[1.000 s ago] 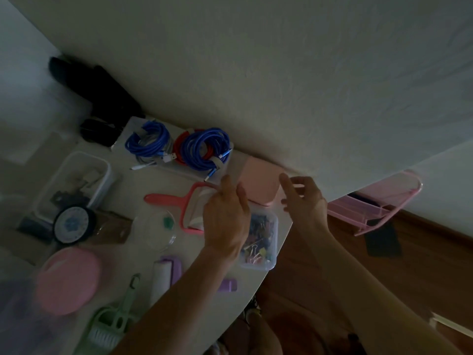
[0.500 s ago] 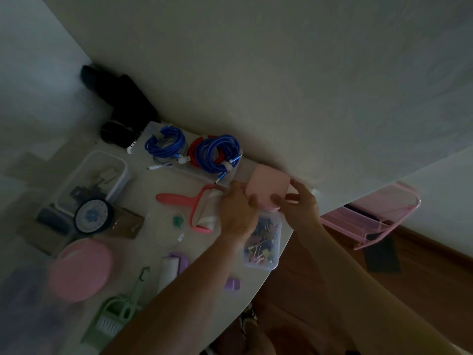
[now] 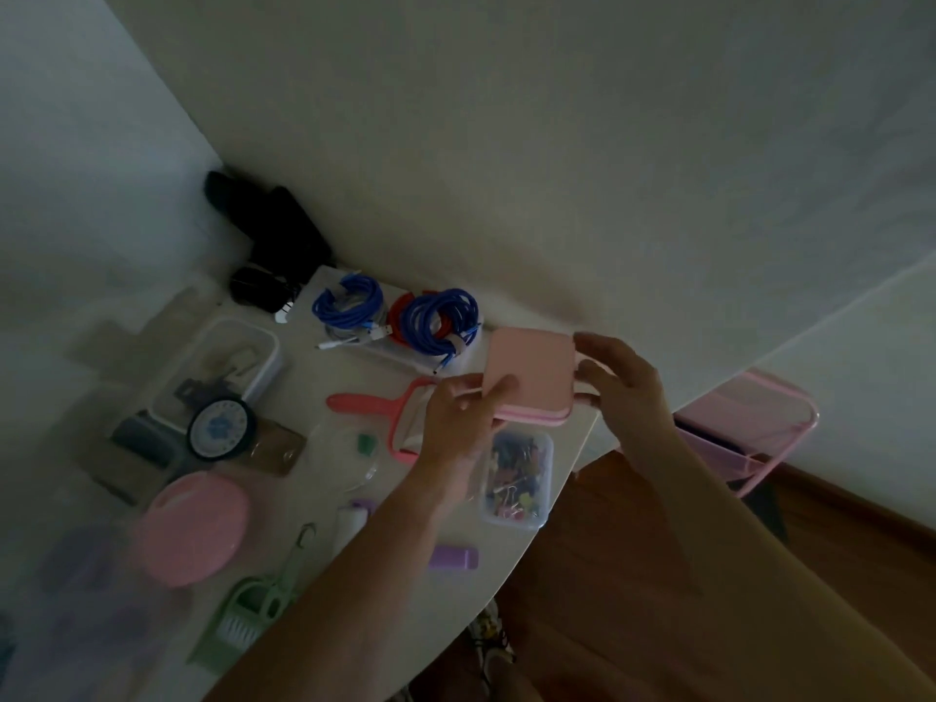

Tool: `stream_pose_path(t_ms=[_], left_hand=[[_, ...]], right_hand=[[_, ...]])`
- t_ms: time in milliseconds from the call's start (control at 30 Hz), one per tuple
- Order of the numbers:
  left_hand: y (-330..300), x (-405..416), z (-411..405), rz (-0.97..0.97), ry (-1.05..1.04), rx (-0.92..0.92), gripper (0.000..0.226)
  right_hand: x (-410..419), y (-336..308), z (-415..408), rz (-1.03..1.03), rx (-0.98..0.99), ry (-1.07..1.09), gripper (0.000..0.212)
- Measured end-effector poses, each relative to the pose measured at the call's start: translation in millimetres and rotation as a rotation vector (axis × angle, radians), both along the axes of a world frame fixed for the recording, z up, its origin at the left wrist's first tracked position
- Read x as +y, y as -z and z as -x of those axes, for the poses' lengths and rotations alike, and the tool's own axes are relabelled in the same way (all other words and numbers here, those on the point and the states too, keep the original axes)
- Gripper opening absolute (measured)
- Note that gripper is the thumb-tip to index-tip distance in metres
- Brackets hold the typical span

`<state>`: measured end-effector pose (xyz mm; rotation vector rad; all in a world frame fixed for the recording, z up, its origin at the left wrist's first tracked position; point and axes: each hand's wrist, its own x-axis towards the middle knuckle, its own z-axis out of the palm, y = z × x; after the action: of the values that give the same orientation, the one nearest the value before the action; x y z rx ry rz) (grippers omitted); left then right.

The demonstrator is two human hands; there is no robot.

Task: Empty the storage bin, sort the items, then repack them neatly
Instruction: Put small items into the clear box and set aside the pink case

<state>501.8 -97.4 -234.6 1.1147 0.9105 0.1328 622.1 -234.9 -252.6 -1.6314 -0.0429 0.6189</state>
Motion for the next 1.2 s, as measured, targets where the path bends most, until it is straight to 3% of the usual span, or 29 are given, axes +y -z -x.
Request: stream_pose_path(t_ms=[167,267,367,500,800,1200], left_hand=[[-19.5,9.3,15.1,0.103,0.086,-0.02,0.043],[-28.8,15.6,19.7,0.174,0.107,-0.019,0.036],[-36.8,19.6,22.9,0.24,0.091,-0.033,0.06],[-44.9,22.5,28.1,0.256,0.072,-0.061,0.048],[-59.0,18.7,14.3,0.266,-0.289,-0.004,0.031],[-67.1,1.0,-2.5,0.303,-0.345,-0.028,0.034]], right_hand=[[-4.0,-17.6,0.0,-0.07,-0.081,-0.138,0.028],[-3.8,-25.6,0.2,-0.049,-0.1,-0.202,0.02],[1.1,-34.1,-0.3,-0.027,-0.127,-0.227,0.017],[4.7,-42.2,1.0,0.023,-0.251,-0.249,0.014],[0.4,-50.6,34.4,0.127,-0.487,-0.188,0.006],[-2.3,-60.4,53.3,0.009,-0.412,-0.023,0.007]])
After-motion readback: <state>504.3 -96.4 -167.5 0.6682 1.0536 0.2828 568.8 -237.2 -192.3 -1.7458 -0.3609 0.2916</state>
